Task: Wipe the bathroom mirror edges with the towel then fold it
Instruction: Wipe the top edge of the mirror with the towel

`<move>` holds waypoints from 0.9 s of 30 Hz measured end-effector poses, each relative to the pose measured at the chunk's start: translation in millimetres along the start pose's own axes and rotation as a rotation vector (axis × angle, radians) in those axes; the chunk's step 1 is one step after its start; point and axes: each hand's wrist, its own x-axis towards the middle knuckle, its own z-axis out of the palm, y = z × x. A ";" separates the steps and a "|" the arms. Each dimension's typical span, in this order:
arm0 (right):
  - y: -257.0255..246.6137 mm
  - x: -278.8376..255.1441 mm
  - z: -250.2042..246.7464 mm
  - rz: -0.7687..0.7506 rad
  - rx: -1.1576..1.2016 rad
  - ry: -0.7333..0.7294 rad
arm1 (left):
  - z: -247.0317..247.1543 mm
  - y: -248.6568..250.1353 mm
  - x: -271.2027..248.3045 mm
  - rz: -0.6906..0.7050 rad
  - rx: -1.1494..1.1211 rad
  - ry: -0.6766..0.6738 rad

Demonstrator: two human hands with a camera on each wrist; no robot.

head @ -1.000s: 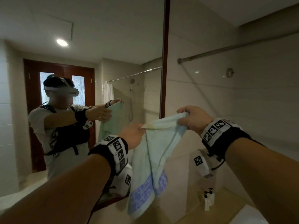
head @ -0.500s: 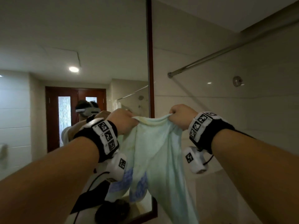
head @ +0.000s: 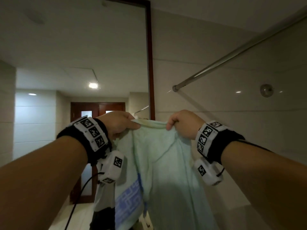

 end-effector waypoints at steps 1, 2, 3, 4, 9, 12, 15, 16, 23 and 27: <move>-4.1 4.2 -1.0 -0.013 -0.092 -0.025 | -1.7 2.7 1.2 -0.001 -0.012 0.009; -6.4 9.2 -0.6 -0.029 -0.151 -0.023 | -3.4 5.8 3.5 -0.002 -0.028 0.027; -7.0 13.5 0.9 -0.051 -0.190 0.008 | -4.4 8.5 7.2 -0.003 -0.051 0.054; -7.2 17.8 4.1 -0.061 -0.226 0.045 | -5.4 11.9 10.9 0.003 -0.088 0.091; -16.4 42.2 20.1 -0.120 -0.263 0.220 | -10.9 29.0 20.6 0.018 -0.185 0.191; -26.8 57.7 15.2 -0.165 -0.156 0.279 | -12.8 34.0 20.2 0.013 -0.194 0.050; -40.4 67.1 11.2 -0.198 -0.038 0.291 | -13.2 31.3 22.0 0.005 -0.205 -0.038; -44.7 69.5 10.3 -0.206 -0.002 0.280 | -12.8 29.9 22.0 0.001 -0.175 -0.074; -56.0 85.9 7.9 -0.176 0.206 0.373 | -0.2 25.6 25.1 0.078 -0.057 -0.106; -44.4 92.8 4.5 -0.156 0.168 0.550 | -8.1 31.1 30.7 0.085 -0.119 0.003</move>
